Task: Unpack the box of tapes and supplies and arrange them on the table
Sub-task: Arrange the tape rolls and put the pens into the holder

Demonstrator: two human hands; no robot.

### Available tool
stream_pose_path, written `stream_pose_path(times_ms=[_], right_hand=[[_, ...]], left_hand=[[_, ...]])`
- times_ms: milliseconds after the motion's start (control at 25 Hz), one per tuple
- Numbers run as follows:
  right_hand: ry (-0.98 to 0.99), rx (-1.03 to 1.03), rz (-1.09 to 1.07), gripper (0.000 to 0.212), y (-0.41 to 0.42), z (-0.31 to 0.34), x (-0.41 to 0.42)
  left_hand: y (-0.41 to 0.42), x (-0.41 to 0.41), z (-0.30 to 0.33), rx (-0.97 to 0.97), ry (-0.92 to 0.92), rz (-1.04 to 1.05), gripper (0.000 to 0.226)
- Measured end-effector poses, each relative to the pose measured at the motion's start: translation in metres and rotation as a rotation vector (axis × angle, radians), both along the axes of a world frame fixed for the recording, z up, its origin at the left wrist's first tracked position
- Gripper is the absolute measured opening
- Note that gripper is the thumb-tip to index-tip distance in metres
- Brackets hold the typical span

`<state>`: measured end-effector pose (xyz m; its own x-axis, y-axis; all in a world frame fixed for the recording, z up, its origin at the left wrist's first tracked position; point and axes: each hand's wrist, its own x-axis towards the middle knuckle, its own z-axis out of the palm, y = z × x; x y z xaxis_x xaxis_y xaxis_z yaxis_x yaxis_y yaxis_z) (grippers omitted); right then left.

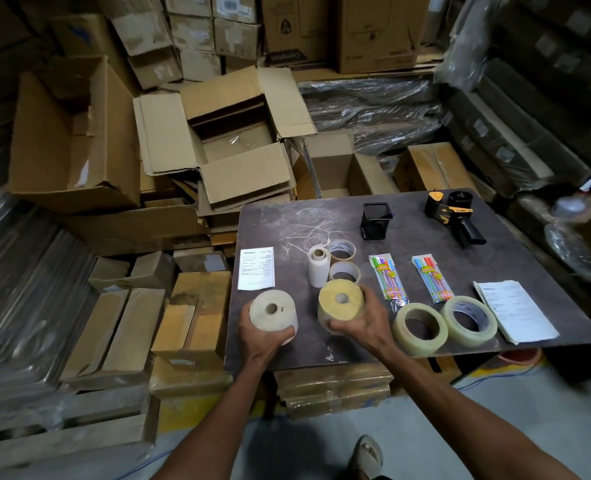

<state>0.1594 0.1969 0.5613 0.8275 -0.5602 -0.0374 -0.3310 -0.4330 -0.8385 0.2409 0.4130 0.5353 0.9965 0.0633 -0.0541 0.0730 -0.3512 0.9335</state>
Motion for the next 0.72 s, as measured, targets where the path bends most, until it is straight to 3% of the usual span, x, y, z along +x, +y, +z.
stream_pose_path(times_ms=[360,720], right_hand=[[-0.153,-0.039,0.188,0.097,-0.011,0.066,0.089],[-0.216,-0.040,0.297,0.092,-0.064,0.085,0.206]], left_hand=[[-0.005,0.076,0.034,0.038,-0.115,0.051,0.106],[-0.044,0.179,0.050,0.020,-0.121,0.114,0.097]])
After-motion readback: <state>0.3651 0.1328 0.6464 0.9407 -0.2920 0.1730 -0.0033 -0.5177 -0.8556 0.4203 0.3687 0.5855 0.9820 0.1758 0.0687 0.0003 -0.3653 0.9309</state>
